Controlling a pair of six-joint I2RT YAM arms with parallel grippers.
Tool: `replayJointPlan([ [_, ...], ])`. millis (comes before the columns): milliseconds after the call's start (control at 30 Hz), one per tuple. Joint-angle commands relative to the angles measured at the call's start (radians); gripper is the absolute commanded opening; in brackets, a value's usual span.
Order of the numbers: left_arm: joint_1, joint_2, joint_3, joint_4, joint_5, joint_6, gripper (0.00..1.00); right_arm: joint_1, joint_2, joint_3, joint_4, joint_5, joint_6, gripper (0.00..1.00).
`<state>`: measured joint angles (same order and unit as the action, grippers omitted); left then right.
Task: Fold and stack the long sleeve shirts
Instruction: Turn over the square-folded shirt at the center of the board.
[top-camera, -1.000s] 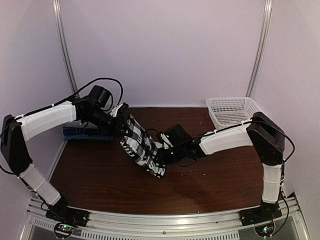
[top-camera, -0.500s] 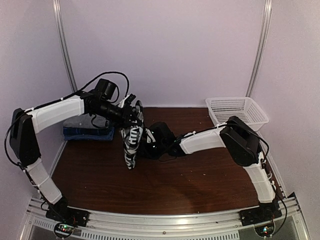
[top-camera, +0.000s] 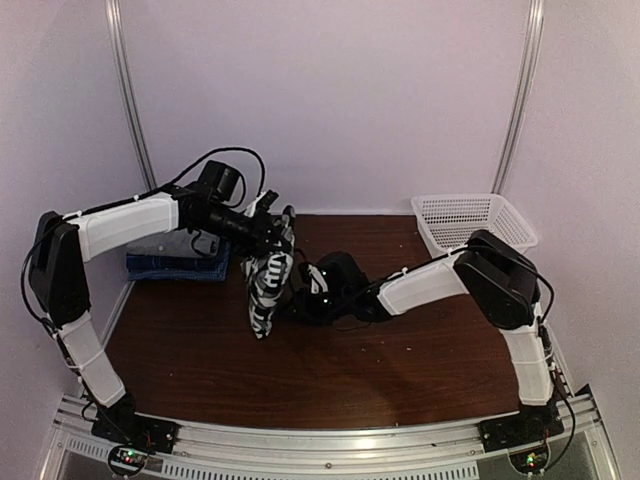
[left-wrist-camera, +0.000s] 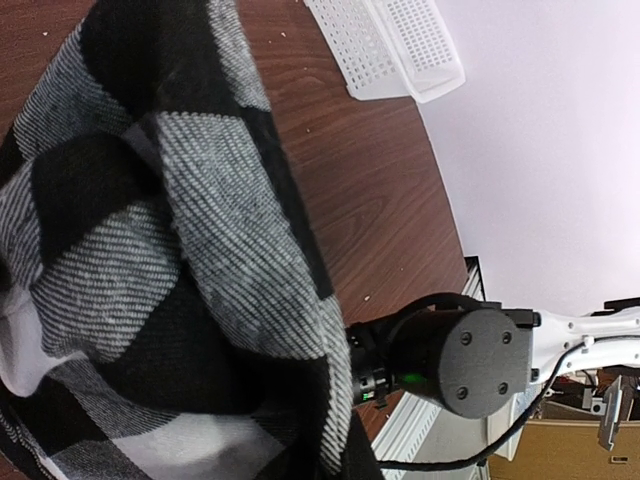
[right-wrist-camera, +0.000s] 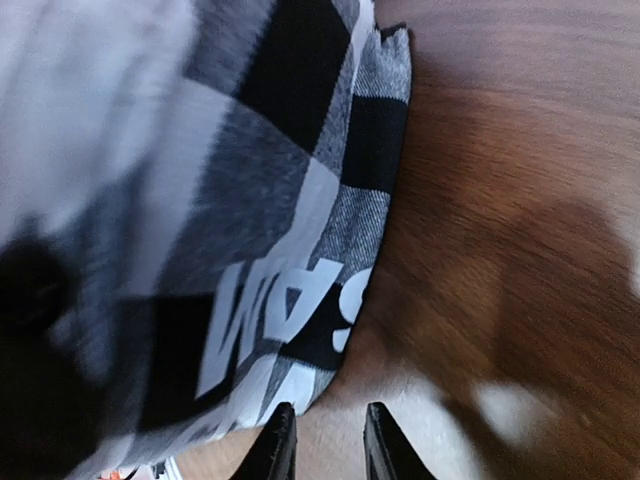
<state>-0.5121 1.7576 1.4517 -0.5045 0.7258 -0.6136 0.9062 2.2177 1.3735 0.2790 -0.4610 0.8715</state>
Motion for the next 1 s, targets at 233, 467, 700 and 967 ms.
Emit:
replayJointPlan([
  [233,-0.066,0.104,0.121,0.067,0.007,-0.02,0.0,-0.071,-0.367,-0.267,0.001,0.116,-0.096,0.32],
  [467,-0.263,0.369,0.396,0.046,-0.121,-0.117,0.13,-0.206,-0.702,-0.553,-0.145,0.26,-0.148,0.4],
  [700,-0.347,0.576,0.733,-0.017,-0.167,-0.166,0.56,-0.329,-0.898,-0.672,-0.25,0.309,-0.191,0.6],
  [967,-0.232,0.3,0.31,0.071,-0.288,-0.161,0.57,-0.327,-0.743,-0.575,-0.263,0.213,-0.254,0.67],
])
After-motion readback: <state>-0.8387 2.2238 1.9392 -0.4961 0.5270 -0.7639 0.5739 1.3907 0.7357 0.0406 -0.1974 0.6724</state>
